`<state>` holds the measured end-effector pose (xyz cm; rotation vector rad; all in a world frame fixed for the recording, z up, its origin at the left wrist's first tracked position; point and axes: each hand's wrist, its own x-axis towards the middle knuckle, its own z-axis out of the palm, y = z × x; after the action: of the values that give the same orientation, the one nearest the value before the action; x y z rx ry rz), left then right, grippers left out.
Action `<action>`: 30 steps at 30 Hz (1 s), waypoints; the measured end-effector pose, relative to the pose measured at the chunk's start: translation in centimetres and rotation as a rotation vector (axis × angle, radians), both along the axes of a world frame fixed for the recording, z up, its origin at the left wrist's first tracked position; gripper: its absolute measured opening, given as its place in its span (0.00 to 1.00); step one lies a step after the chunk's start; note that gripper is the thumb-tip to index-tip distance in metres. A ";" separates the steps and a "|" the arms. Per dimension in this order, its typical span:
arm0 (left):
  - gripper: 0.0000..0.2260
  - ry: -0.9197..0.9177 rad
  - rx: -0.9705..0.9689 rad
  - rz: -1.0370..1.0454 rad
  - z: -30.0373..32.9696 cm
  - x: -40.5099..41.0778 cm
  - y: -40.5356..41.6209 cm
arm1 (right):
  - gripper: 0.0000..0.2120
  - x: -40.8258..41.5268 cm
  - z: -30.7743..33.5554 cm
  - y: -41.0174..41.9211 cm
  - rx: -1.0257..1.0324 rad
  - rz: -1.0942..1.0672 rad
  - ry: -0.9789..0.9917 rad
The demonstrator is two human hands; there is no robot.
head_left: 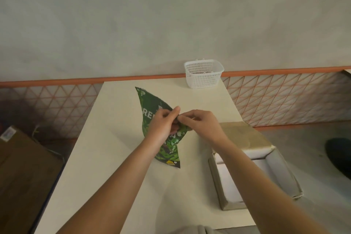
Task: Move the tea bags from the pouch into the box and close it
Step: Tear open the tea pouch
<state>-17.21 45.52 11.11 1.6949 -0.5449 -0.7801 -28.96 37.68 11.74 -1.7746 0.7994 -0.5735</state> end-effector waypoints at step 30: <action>0.08 0.134 -0.117 -0.187 0.2 0.6 3.7 | 0.05 0.2 0.6 0.9 0.233 0.042 -0.005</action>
<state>-16.59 49.17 11.33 1.4862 -0.6498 -0.9701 -28.72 38.62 12.30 -1.5717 0.7903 -0.4378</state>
